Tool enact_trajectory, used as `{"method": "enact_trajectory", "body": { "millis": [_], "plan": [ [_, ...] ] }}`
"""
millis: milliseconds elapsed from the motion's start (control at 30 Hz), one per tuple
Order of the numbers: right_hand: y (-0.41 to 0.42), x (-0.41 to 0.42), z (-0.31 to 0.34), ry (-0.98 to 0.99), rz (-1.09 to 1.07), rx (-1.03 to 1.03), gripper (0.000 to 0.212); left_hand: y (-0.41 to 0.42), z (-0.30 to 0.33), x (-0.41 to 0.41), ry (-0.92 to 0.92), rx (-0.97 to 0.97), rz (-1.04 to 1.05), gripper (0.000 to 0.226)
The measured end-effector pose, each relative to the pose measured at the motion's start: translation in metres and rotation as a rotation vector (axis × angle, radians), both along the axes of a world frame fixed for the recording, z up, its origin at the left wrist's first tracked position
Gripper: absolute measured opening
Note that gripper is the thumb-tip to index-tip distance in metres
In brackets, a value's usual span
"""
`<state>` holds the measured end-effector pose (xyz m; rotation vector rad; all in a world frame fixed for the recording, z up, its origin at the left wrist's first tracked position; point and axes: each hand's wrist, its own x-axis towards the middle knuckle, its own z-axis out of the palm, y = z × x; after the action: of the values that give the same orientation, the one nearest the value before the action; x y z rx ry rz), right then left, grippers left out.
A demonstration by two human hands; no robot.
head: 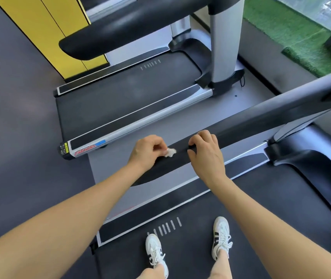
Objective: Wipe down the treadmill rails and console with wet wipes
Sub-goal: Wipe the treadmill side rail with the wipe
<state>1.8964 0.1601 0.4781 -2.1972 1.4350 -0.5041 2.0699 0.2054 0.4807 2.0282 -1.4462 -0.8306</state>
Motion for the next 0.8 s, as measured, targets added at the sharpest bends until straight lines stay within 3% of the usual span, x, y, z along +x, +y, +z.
{"method": "enact_trajectory", "body": {
  "millis": [133,400,667,800],
  "plan": [
    [0.005,0.006,-0.002,0.016,0.006,0.003,0.012,-0.018,0.005,-0.011,0.011,0.012,-0.032,0.014],
    [0.008,0.011,-0.001,-0.009,0.001,0.015,0.014,0.053,0.003,0.034,-0.046,0.098,-0.008,0.022],
    [0.009,0.008,-0.002,-0.027,-0.012,0.022,0.016,-0.039,-0.005,-0.017,0.081,0.045,0.002,0.017],
    [0.01,0.008,0.001,-0.003,-0.008,0.014,0.014,-0.02,0.0,0.002,0.055,0.073,-0.044,0.011]
  ]
}}
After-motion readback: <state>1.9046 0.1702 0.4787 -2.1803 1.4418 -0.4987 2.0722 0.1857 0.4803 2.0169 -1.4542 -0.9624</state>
